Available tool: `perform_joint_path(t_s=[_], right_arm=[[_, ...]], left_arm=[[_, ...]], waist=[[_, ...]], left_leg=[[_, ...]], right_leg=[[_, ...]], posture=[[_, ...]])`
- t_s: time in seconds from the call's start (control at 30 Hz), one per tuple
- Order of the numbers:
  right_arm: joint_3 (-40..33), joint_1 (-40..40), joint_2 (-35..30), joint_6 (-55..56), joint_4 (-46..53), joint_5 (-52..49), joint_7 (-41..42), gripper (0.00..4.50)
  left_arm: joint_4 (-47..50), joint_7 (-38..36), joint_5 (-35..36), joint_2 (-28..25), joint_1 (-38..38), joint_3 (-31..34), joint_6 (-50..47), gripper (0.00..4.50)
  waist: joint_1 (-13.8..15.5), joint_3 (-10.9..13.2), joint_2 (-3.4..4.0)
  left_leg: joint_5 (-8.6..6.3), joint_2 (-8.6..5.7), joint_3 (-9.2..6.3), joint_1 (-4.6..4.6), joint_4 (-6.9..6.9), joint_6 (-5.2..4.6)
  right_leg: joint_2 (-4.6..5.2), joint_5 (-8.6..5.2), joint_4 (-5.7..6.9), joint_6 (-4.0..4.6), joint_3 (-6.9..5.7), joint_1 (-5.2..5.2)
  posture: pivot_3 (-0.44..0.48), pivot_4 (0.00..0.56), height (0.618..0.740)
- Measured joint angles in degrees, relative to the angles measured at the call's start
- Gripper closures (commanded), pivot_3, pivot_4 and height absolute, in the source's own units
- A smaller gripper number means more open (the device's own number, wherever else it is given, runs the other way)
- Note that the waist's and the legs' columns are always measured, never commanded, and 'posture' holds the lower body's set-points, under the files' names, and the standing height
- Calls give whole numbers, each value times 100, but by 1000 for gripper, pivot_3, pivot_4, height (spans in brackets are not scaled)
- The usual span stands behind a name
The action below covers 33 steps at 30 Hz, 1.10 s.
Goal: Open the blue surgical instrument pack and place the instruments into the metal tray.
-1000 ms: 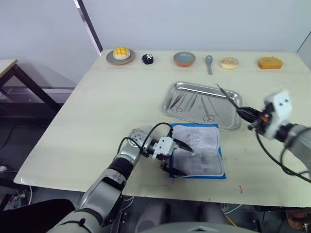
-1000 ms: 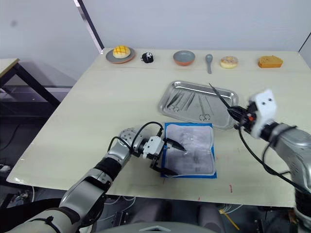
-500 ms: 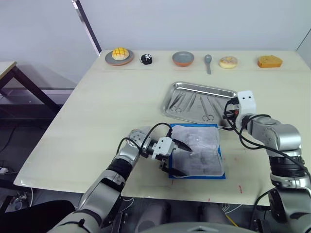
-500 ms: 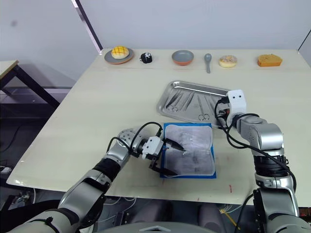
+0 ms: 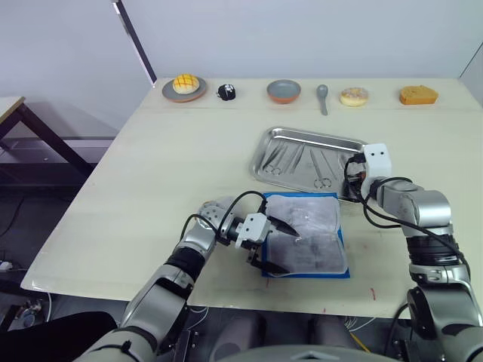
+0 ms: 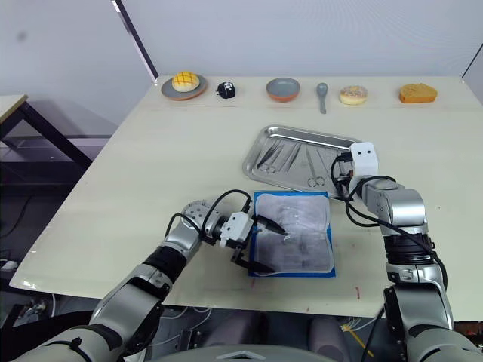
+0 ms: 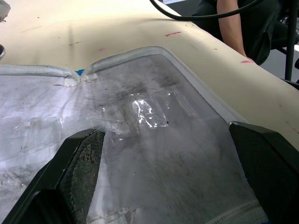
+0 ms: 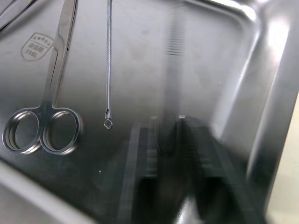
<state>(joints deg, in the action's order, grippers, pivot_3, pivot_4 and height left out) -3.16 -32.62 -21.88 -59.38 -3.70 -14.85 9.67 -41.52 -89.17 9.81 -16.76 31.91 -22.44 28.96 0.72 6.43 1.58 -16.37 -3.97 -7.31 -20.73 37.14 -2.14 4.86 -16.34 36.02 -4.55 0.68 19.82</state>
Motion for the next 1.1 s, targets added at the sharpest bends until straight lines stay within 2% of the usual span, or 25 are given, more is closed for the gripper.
perform_joint_path(t_s=[0.13,0.17,0.2,0.4,0.47,0.53,0.6,0.63,0.83,0.93,1.1], right_arm=[[0,2,-11,90,219,13,131,497],[-1,8,-19,87,346,10,157,146],[-1,13,-28,85,436,9,175,46],[-28,182,-240,179,1345,-65,448,46],[-63,391,-296,341,1636,-144,608,46],[-216,619,-303,564,1837,-224,756,46],[-434,1123,-304,1195,2121,-398,1129,46],[-437,1133,-304,1206,2126,-401,1135,46],[-939,2506,-374,3003,2378,-659,2131,46],[-1198,2947,-382,3476,2428,-905,2529,46],[-1989,4037,-522,3754,2502,-1770,3398,46]], left_arm=[[10,0,0,-5,-6,4,0,0],[64,1,2,-17,-33,24,-16,0],[120,0,9,-30,-65,44,-42,0],[762,8,69,-239,-296,117,-354,0],[1102,11,152,-388,-413,176,-581,0],[1441,23,246,-481,-512,228,-888,0],[1863,147,429,-573,-647,360,-1344,0],[1870,150,434,-574,-649,364,-1352,0],[3277,1082,1316,-893,-798,1320,-2923,0],[3629,1408,1533,-1029,-960,1629,-3309,0],[3896,2004,1815,-1725,-1659,2513,-4097,0]], waist=[[-1,-2,5],[-5,1,8],[-11,4,11],[-110,52,-6],[-157,66,-26],[-180,77,-41],[-181,103,-62],[-180,118,-71],[-159,240,-119],[-159,251,-115],[-160,285,-115]], left_leg=[[0,0,0,0,0,0],[0,0,-1,0,0,0],[0,0,-1,0,0,0],[2,0,0,-19,-25,4],[12,1,2,-57,-32,20],[35,0,21,-130,-16,59],[40,2,14,-144,-5,67],[40,5,13,-144,-5,67],[41,6,16,-151,12,69],[41,7,21,-148,8,69],[40,10,23,-148,6,71]], right_leg=[[-1,0,0,0,-1,0],[-1,0,0,0,0,1],[-2,0,1,0,1,2],[-2,-1,4,1,11,35],[-3,-1,16,3,20,86],[-1,-1,71,4,37,178],[1,-10,83,19,32,192],[0,-10,83,20,31,193],[-4,-10,87,21,33,193],[-3,-11,86,21,35,193],[7,-10,85,22,51,202]], posture=[[0,150,740],[0,150,740],[0,150,740],[0,150,740],[0,150,740],[0,150,740],[0,150,740],[0,150,740],[0,150,740],[0,150,740],[0,150,740]])
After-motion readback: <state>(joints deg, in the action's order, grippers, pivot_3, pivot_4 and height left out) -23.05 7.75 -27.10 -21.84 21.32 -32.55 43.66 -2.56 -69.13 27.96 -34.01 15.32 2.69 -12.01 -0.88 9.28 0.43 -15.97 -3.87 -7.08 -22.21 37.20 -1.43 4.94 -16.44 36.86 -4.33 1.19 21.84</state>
